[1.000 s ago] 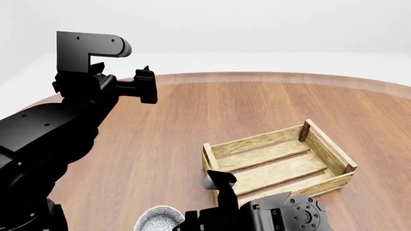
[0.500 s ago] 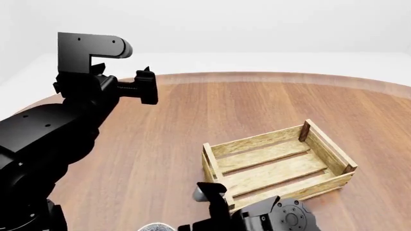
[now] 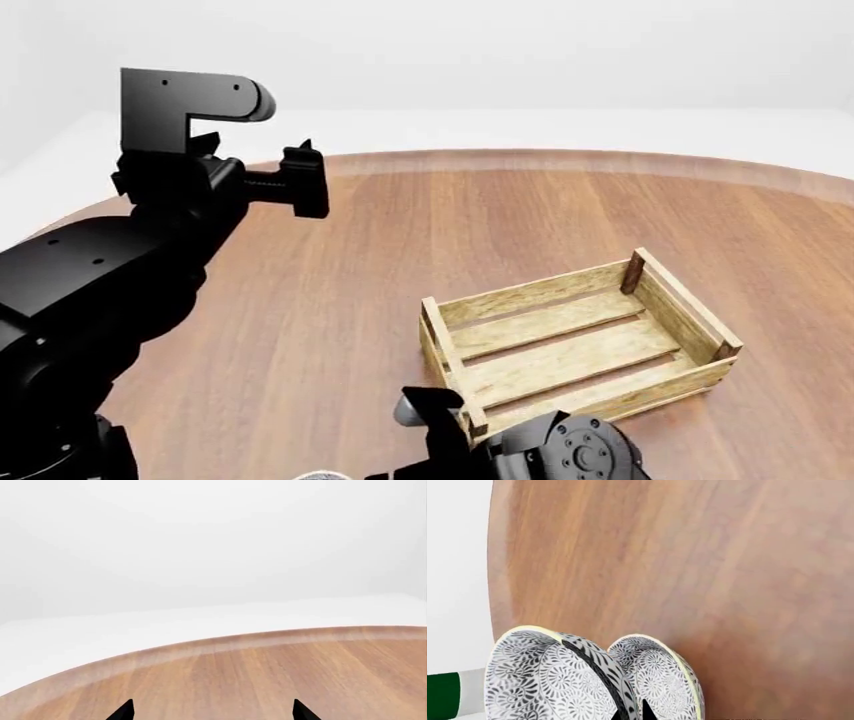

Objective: Stack the right bowl on the left bowl and place them in the tray.

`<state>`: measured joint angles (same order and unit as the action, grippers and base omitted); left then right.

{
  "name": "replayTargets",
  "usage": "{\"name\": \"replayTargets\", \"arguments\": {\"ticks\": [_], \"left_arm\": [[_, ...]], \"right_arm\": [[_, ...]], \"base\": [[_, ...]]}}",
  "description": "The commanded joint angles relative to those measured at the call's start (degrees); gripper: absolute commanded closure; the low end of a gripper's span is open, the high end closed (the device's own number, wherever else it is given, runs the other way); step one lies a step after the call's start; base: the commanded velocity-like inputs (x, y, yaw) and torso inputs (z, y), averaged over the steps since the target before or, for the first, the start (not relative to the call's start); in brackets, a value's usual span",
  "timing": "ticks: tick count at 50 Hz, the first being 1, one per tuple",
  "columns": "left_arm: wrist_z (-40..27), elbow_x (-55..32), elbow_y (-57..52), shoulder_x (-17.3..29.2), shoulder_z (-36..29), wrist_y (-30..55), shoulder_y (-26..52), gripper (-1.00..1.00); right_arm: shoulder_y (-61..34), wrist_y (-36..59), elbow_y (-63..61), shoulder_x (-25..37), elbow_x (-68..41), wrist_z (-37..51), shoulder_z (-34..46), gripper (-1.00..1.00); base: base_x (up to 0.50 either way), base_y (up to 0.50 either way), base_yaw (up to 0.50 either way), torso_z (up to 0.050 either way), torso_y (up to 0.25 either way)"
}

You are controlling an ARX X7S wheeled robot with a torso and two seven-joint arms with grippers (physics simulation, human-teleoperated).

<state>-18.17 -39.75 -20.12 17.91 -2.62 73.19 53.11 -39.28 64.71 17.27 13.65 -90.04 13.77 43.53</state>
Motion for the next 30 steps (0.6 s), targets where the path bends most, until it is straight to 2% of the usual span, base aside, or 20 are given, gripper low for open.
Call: {"name": "replayTargets", "arguments": {"ticks": [1, 30], "left_arm": [[-0.3, -0.6, -0.1, 0.1, 0.2, 0.1, 0.1, -1.0], [-1.0, -1.6, -0.3, 0.2, -0.2, -0.2, -0.3, -1.0]], "right_arm": [[0.0, -1.1, 2.6, -0.4, 0.0, -1.2, 0.5, 1.0], [0.0, -2.7, 7.7, -2.5, 3.4, -7.0, 3.9, 1.0]], "base": [[0.0, 0.0, 0.0, 0.0, 0.0], [0.0, 0.0, 0.0, 0.0, 0.0]]}}
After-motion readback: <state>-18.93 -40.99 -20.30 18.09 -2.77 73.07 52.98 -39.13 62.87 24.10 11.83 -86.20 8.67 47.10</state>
